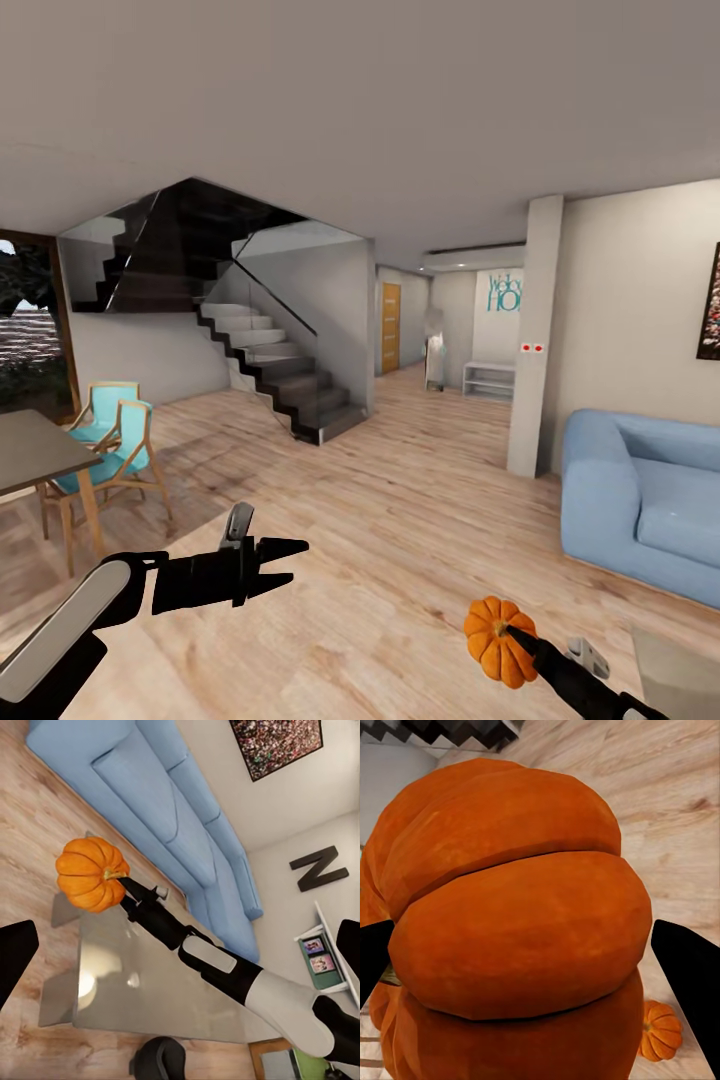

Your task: Place each of the two pumpkins and all three candles from the living room inside a cabinet in the living room (use any cabinet), then make sure every cabinet is closed, and position the cauldron so it is next to a table in the living room.

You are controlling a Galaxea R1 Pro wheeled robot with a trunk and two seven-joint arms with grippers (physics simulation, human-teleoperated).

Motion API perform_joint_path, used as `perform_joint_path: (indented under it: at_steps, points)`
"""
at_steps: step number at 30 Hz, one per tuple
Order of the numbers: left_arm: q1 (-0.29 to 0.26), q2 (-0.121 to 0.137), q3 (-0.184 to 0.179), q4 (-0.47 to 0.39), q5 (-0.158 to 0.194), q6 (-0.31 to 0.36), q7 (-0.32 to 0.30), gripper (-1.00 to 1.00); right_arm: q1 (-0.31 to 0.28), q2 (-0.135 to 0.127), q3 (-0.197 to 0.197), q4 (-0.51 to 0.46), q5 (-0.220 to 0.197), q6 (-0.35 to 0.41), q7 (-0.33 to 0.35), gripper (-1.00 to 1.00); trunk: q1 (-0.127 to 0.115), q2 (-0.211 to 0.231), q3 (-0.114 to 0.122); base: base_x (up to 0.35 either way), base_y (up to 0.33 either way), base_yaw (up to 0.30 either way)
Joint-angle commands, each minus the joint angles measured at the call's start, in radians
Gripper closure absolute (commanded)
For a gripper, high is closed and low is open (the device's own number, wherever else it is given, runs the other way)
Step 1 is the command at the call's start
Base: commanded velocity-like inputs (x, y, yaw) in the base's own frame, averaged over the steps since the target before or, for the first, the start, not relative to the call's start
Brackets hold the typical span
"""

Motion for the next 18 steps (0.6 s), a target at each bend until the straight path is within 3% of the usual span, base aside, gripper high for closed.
perform_joint_path:
  at_steps: [1,7,12,18]
  points:
    - [-0.001,0.001,-0.001,0.0,0.008,0.001,0.006,-1.0,-0.002,0.0,0.004,0.002,-0.011,0.008,0.005,1.0,0.0,-0.001,-0.001,0.045,0.0,0.0]
    - [-0.001,0.002,-0.001,0.0,0.007,0.001,0.006,-1.0,-0.002,0.001,0.005,-0.001,-0.011,0.011,0.004,1.0,0.0,-0.001,-0.001,0.06,0.0,-0.018]
    - [-0.001,0.002,-0.001,0.0,0.007,0.001,0.006,-1.0,-0.002,0.001,0.004,-0.002,-0.011,0.011,0.005,1.0,0.0,-0.001,0.002,0.119,-0.018,-0.216]
    - [-0.001,0.002,-0.001,0.0,0.007,0.001,0.006,-1.0,-0.002,0.001,0.004,-0.002,-0.011,0.011,0.005,1.0,0.0,-0.001,0.005,0.139,-0.175,-0.261]
